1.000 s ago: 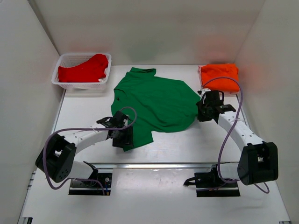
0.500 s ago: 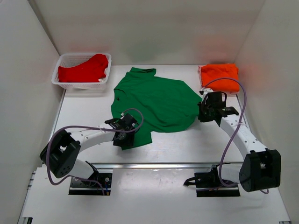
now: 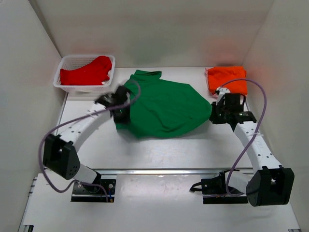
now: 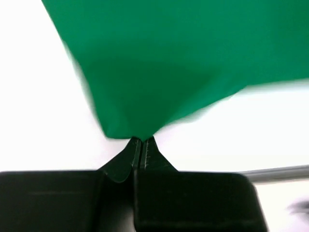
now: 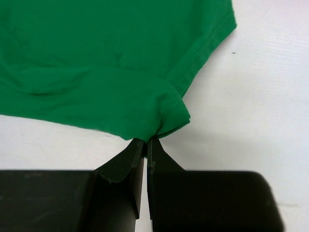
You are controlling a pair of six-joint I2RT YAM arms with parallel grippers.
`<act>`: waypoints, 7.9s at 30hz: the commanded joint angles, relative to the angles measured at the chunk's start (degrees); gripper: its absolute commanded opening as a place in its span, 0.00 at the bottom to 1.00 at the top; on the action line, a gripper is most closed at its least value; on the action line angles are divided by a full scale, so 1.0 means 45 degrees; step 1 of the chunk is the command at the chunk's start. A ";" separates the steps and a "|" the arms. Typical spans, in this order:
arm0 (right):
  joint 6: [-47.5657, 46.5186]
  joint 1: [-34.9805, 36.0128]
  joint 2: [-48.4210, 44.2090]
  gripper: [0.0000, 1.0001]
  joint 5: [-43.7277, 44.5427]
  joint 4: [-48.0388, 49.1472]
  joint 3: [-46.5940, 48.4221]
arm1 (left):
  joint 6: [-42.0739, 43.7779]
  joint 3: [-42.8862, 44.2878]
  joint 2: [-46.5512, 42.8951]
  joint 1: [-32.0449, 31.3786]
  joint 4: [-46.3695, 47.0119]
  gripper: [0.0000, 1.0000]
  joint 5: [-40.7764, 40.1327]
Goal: Fold and stack the t-shirts
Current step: Flatten out the tshirt, then fold the flattened tshirt in 1/3 of the way
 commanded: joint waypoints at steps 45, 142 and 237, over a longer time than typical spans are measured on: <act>0.0495 -0.2471 0.7715 0.00 -0.3277 -0.0334 1.6391 | 0.0357 1.6704 0.3677 0.6932 0.4073 0.00 0.4510; 0.0730 -0.1185 0.3456 0.54 -0.1010 -0.4671 0.2601 | 0.1020 0.0615 0.0027 0.5996 0.6242 0.52 0.3359; 0.2096 -0.0422 0.4705 0.17 0.1957 -0.5608 0.4177 | 0.3226 0.5404 0.1541 0.4841 -0.1123 0.35 0.3222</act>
